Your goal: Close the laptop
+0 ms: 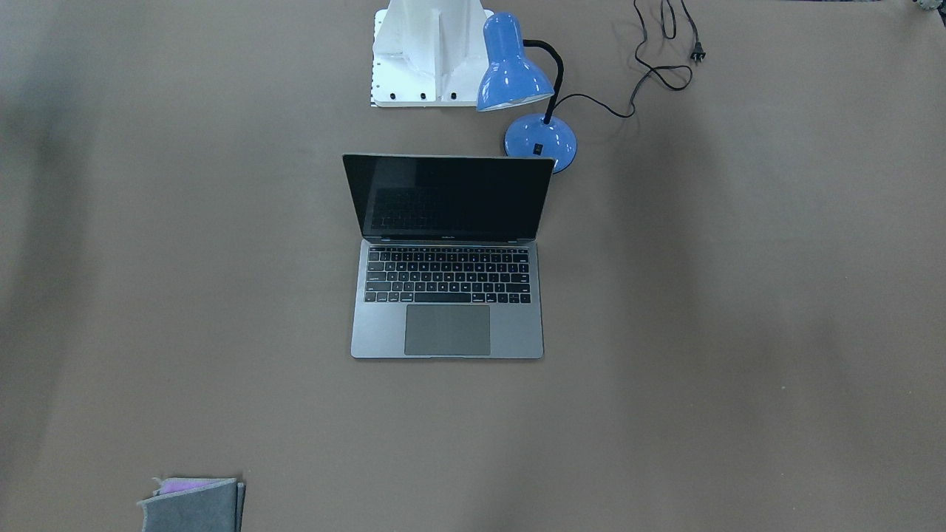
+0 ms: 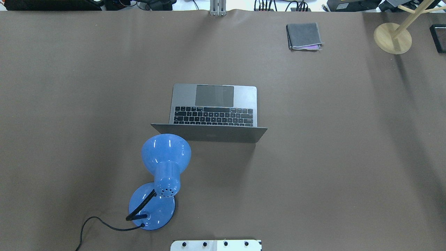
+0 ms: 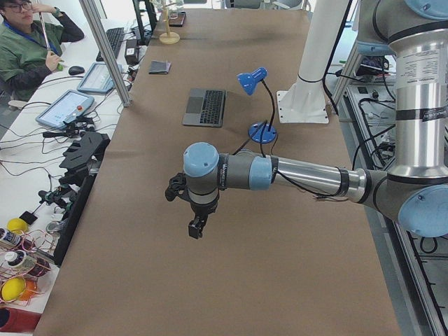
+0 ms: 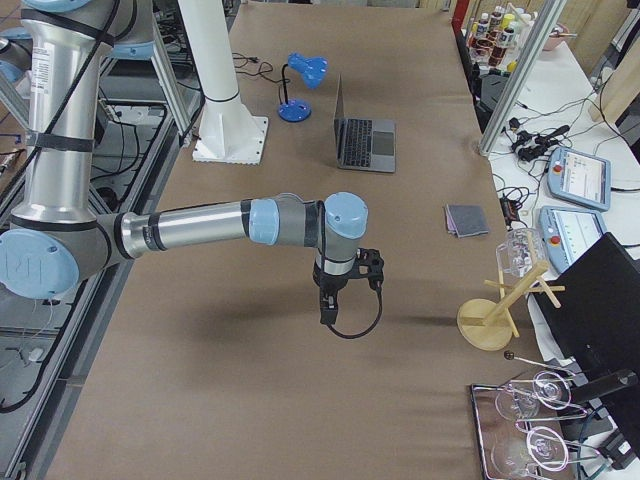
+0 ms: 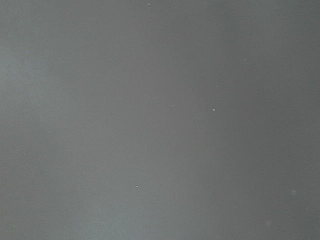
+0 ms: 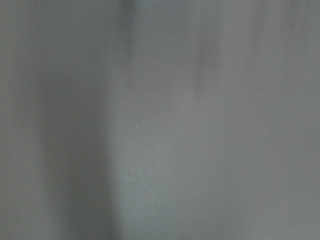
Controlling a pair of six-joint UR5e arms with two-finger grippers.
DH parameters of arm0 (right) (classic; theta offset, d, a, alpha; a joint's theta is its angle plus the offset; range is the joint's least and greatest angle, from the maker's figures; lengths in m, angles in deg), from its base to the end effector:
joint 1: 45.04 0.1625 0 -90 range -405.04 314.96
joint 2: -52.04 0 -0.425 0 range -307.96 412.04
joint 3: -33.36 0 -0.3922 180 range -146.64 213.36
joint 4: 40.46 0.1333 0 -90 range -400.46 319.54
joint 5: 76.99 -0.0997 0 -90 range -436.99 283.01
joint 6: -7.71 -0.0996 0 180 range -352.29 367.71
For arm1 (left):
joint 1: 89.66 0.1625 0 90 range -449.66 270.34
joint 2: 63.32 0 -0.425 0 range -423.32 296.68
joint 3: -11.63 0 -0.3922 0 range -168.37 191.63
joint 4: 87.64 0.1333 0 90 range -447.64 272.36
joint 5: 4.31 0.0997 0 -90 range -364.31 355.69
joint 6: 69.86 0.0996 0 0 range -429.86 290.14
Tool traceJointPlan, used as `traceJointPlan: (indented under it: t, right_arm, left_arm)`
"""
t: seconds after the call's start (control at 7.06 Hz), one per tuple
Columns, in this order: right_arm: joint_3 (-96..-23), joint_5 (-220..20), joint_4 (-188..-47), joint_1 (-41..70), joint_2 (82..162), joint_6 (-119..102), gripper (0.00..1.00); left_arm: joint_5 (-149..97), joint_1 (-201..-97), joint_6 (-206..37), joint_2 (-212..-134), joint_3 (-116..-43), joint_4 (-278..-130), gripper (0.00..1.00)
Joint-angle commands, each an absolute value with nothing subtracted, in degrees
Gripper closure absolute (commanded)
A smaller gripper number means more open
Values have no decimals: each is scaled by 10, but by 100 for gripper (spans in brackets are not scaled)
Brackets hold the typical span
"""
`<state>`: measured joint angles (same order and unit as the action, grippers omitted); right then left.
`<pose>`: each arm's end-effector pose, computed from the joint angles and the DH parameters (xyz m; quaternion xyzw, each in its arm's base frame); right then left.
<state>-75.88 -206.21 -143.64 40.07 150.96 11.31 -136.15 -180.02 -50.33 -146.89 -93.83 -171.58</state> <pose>0.0346 -0.4202 0.5941 -0.0273 -0.3352 -0.0614 0.9397 -0.0696 -0.4427 0.5922 0.0855 0.3474 0.1646 0.9192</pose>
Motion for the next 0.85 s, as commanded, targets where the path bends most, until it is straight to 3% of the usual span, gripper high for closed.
traceJointPlan:
  t: [0.0, 0.71]
  right_arm:
    - [-761, -2062, -1436, 400, 1510, 113, 0]
    - [-760, -2066, -1421, 400, 1509, 112, 0]
  left_arm:
    - [-1361, -1801, -503, -1460, -956, -1721, 2]
    - [-1355, -1799, -504, -1481, -959, -1723, 2]
